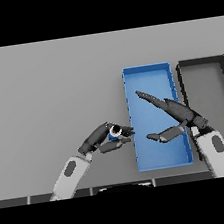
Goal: Pick up the blue pipe and place it into the blue bin.
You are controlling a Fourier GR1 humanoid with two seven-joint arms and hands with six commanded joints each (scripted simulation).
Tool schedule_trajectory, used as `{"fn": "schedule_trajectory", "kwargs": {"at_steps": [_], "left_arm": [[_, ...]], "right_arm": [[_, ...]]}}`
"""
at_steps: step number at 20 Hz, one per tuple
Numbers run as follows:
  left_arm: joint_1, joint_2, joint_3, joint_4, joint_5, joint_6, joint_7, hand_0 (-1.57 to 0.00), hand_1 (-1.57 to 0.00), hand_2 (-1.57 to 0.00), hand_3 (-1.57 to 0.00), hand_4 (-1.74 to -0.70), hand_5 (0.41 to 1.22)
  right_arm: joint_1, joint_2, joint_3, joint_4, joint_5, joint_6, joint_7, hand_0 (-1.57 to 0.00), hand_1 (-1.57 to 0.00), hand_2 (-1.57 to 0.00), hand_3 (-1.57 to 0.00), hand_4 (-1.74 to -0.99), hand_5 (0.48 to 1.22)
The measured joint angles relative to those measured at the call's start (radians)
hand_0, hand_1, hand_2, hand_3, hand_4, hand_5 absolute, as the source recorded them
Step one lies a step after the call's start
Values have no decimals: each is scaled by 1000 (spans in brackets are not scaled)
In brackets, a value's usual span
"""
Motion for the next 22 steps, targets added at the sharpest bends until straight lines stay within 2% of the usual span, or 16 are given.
{"fn": "schedule_trajectory", "kwargs": {"at_steps": [2, 5, 7, 9, 10, 12, 13, 16, 17, 19, 20, 21, 22], "left_arm": [[-7, -12, -3, 4, -13, -9, 0, -1571, -1571, -1571, -1571, -1474, 1221], [-16, -38, 0, 20, -31, -10, 33, -1571, -1571, -1571, -1571, -1475, 1221], [-5, -32, 9, 10, -32, -21, 7, -1571, -1571, -1571, -1571, -1475, 1221], [-1, -44, 9, 11, -33, -31, 19, -1571, -1571, -1571, -1571, -1475, 1221], [6, -36, 16, 10, -31, -41, 4, -1571, -1571, -1571, -1571, -1473, 1221], [-11, -50, 17, 18, -35, -59, 15, -1571, -1571, -1571, -1571, -1475, 1221], [-6, -53, 16, 23, -37, -67, 6, -1571, -1571, -1571, -1571, -1476, 1221], [-4, -65, 35, 22, -7, -95, 7, -1571, -1571, -1571, -1571, -1459, 1221], [-6, -75, 36, 34, -7, -103, 17, -1571, -1571, -1571, -1571, -1454, 1221], [9, -71, 33, 23, -29, -109, -17, -1571, -1571, -1571, -1571, -1460, 1221], [15, -61, 49, 14, -9, -123, -12, -1571, -1571, -1571, -1571, -1515, 1221], [6, -66, 55, 16, -17, -114, 28, -1571, -1571, -1541, -1304, -1560, 1221], [7, -74, 55, 20, -16, -116, 48, -1571, -1571, -1528, -1139, -1596, 1221]], "right_arm": [[-27, -13, 20, -26, -27, 26, 23, 1, 0, -1, 1, -1256, 523], [-92, -3, 66, -32, -58, 38, 107, 1, 0, 0, 1, -1239, 522], [-111, -2, 88, -36, -109, 55, 156, 1, 1, 0, 1, -1227, 528], [-132, 18, 129, -24, -92, 82, 172, 1, 1, 1, 1, -1214, 520], [-139, 33, 150, -25, -87, 88, 175, 1, 1, 1, 1, -1209, 517], [-193, 57, 175, 8, -78, 93, 219, 1, 1, 1, 1, -1195, 513], [-205, 73, 190, 21, -72, 102, 219, 1, 1, 1, 1, -1192, 514], [-255, 111, 218, 58, -91, 119, 243, 1, 1, -1, 1, -1208, 512], [-275, 121, 225, 63, -95, 121, 252, 1, -9, -20, 1, -1214, 511], [-306, 145, 240, 100, -80, 128, 269, -24, -108, -130, -49, -1222, 517], [-315, 156, 248, 104, -94, 132, 278, -166, -241, -249, -143, -1255, 519], [-338, 170, 248, 130, -95, 132, 293, -398, -437, -428, -307, -1303, 520], [-347, 171, 247, 141, -87, 138, 287, -630, -652, -657, -504, -1383, 523]]}}
